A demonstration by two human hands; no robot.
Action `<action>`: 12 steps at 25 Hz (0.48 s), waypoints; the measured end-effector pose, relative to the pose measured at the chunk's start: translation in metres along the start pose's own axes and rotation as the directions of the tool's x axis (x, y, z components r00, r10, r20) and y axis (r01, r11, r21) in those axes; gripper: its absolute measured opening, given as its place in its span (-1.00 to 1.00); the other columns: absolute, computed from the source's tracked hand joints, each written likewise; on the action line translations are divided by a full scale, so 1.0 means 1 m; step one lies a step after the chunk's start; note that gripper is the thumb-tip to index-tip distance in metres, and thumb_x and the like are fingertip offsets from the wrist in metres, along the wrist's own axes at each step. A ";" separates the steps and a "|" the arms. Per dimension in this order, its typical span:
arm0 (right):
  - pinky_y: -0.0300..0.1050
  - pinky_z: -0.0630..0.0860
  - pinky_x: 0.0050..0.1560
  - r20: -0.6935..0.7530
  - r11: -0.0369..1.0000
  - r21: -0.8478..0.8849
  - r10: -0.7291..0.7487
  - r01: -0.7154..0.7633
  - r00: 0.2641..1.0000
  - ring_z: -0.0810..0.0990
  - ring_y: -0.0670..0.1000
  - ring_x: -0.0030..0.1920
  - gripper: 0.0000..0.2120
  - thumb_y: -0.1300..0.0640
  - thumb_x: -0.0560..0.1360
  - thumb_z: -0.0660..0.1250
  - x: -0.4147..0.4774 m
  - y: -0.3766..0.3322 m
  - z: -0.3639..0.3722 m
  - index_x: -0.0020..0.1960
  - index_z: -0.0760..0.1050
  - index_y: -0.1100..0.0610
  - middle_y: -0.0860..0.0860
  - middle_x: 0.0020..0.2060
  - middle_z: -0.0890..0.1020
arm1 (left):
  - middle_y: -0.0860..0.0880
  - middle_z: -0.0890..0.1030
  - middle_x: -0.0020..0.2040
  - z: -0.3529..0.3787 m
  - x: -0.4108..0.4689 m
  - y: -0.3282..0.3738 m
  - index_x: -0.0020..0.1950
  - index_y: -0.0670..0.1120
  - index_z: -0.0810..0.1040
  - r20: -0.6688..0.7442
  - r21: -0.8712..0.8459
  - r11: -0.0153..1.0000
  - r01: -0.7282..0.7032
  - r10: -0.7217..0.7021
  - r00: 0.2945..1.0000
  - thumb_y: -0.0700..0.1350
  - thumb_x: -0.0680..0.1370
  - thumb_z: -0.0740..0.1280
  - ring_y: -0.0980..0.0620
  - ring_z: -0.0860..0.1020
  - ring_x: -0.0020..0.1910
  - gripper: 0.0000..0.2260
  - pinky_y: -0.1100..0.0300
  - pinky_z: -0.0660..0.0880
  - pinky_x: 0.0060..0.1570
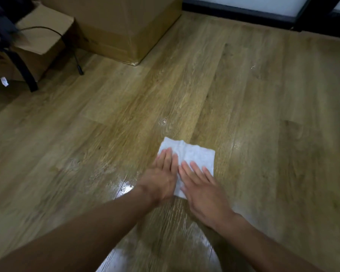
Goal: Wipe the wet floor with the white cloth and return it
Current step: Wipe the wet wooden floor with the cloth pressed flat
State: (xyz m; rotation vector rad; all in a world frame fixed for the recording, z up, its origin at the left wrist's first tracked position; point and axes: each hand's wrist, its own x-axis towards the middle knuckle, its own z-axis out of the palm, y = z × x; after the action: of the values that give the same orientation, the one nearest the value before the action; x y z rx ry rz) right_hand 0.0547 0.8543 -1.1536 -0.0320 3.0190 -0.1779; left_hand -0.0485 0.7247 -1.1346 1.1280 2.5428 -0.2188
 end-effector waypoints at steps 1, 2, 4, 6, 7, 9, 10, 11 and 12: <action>0.06 0.19 0.49 0.004 1.000 0.009 0.020 -0.020 1.000 0.24 0.02 0.50 -0.50 0.00 0.59 0.03 -0.005 0.001 0.001 0.50 0.27 0.10 -0.02 0.48 0.32 | -0.36 -0.18 0.53 0.002 -0.005 0.003 0.52 -0.33 -0.20 -0.011 -0.030 1.000 -0.005 0.005 1.000 -0.11 0.65 -0.07 -0.30 -0.21 0.52 -0.46 -0.13 -0.18 0.51; 0.06 0.18 0.49 0.034 0.999 0.004 0.035 -0.035 0.999 0.22 0.03 0.51 -0.49 0.01 0.58 0.07 -0.003 0.002 0.001 0.51 0.25 0.09 -0.02 0.49 0.30 | -0.35 -0.18 0.53 0.000 -0.004 0.001 0.53 -0.32 -0.20 -0.011 -0.008 1.000 -0.008 0.008 1.000 -0.11 0.65 -0.07 -0.29 -0.21 0.52 -0.46 -0.11 -0.18 0.52; 0.07 0.03 0.52 0.090 1.000 0.006 0.019 -0.020 0.996 0.07 0.04 0.55 -0.43 0.00 0.59 0.11 0.023 0.008 -0.004 0.56 0.07 0.07 -0.04 0.55 0.14 | -0.39 -0.19 0.51 -0.008 0.015 -0.010 0.50 -0.37 -0.24 0.003 0.114 0.993 -0.001 0.001 1.000 -0.11 0.65 -0.12 -0.31 -0.24 0.52 -0.47 -0.09 -0.16 0.52; 0.04 -0.12 0.53 0.133 0.998 0.039 0.042 -0.048 0.990 -0.10 0.01 0.57 -0.43 -0.01 0.64 0.01 0.058 0.015 -0.011 0.58 -0.12 0.04 -0.08 0.57 -0.04 | -0.39 -0.19 0.51 -0.025 0.042 -0.019 0.50 -0.39 -0.24 0.070 0.177 0.981 0.080 -0.093 0.993 -0.13 0.65 -0.12 -0.31 -0.24 0.52 -0.47 -0.07 -0.13 0.52; 0.04 -0.15 0.53 0.151 0.997 0.035 0.061 -0.067 0.987 -0.13 0.00 0.56 -0.45 -0.01 0.66 -0.04 0.071 0.018 -0.013 0.58 -0.17 0.02 -0.10 0.57 -0.09 | -0.38 -0.17 0.52 -0.032 0.050 -0.020 0.50 -0.38 -0.23 0.093 0.208 0.972 0.106 -0.128 0.987 -0.14 0.65 -0.12 -0.32 -0.22 0.52 -0.48 -0.09 -0.11 0.52; 0.04 -0.16 0.53 0.162 0.998 -0.019 0.064 -0.062 0.985 -0.13 0.03 0.57 -0.47 -0.02 0.67 -0.11 0.069 0.025 -0.016 0.58 -0.20 0.01 -0.09 0.57 -0.10 | -0.40 -0.14 0.52 -0.036 0.053 -0.011 0.51 -0.38 -0.19 0.114 0.231 0.969 0.093 -0.122 0.986 -0.15 0.66 -0.12 -0.35 -0.17 0.52 -0.50 -0.12 -0.07 0.51; 0.06 -0.12 0.54 0.140 0.997 -0.065 0.056 -0.047 0.989 -0.09 0.08 0.57 -0.49 -0.02 0.67 -0.13 0.055 0.026 -0.012 0.58 -0.16 0.02 -0.05 0.58 -0.05 | -0.41 -0.13 0.51 -0.031 0.046 -0.005 0.50 -0.40 -0.19 0.095 0.236 0.969 0.075 -0.100 0.990 -0.15 0.66 -0.13 -0.36 -0.14 0.52 -0.50 -0.13 -0.05 0.51; 0.08 -0.04 0.54 0.107 0.994 -0.102 0.048 -0.037 0.993 -0.01 0.12 0.56 -0.50 -0.01 0.67 -0.12 0.033 0.025 -0.009 0.58 -0.06 0.04 -0.01 0.57 0.04 | -0.43 -0.13 0.50 -0.022 0.036 0.003 0.49 -0.41 -0.19 0.058 0.229 0.973 0.040 -0.055 0.997 -0.14 0.67 -0.14 -0.36 -0.14 0.52 -0.50 -0.13 -0.06 0.51; 0.11 0.09 0.51 0.065 0.994 -0.104 0.035 -0.028 0.997 0.09 0.16 0.54 -0.51 0.01 0.66 -0.09 0.007 0.023 -0.006 0.57 0.07 0.06 0.03 0.55 0.16 | -0.44 -0.14 0.50 -0.011 0.022 0.012 0.49 -0.42 -0.20 0.032 0.200 0.980 -0.008 0.001 0.999 -0.12 0.67 -0.16 -0.36 -0.15 0.51 -0.49 -0.14 -0.10 0.51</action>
State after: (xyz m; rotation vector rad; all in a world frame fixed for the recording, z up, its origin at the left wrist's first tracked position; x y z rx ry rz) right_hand 0.0465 0.8779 -1.1514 0.0007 2.9574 -0.0182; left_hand -0.0557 0.7512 -1.1326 1.1915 2.5345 -0.4973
